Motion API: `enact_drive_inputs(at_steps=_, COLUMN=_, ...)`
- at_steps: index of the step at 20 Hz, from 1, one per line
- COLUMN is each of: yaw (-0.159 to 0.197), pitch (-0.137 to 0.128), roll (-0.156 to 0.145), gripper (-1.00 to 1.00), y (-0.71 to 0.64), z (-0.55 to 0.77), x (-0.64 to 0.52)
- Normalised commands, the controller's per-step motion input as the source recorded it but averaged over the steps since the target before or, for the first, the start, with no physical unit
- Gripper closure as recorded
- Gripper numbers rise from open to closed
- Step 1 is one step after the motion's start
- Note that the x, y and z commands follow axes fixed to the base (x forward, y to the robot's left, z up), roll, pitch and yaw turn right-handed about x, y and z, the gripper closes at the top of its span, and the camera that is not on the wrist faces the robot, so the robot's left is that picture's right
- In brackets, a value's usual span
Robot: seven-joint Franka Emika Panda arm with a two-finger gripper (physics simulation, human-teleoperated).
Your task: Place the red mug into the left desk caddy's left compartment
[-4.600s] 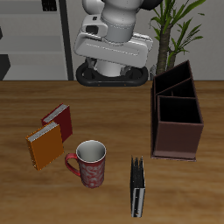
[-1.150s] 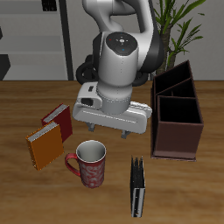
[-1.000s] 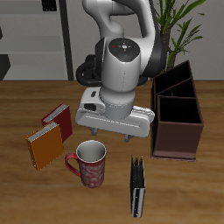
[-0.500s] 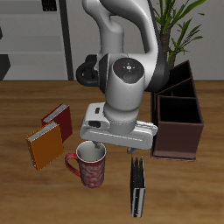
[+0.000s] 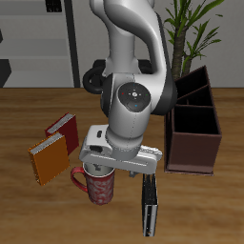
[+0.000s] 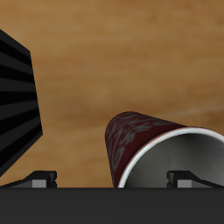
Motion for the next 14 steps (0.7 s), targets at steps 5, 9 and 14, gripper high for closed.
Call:
enact_drive_inputs(at_steps=5, yaw=-0.020, pitch=0.036, roll=-0.029, gripper=1.00, y=-0.12, z=-0.26, x=-0.03)
enact_drive_inputs(at_steps=9, yaw=-0.012, pitch=0.020, roll=0.005, gripper=1.00, y=0.00, z=-0.19, x=-0.03)
enact_drive_inputs(at_steps=14, yaw=-0.006, pitch=-0.003, roll=-0.001, gripper=1.00, y=0.01, z=-0.01, x=-0.05)
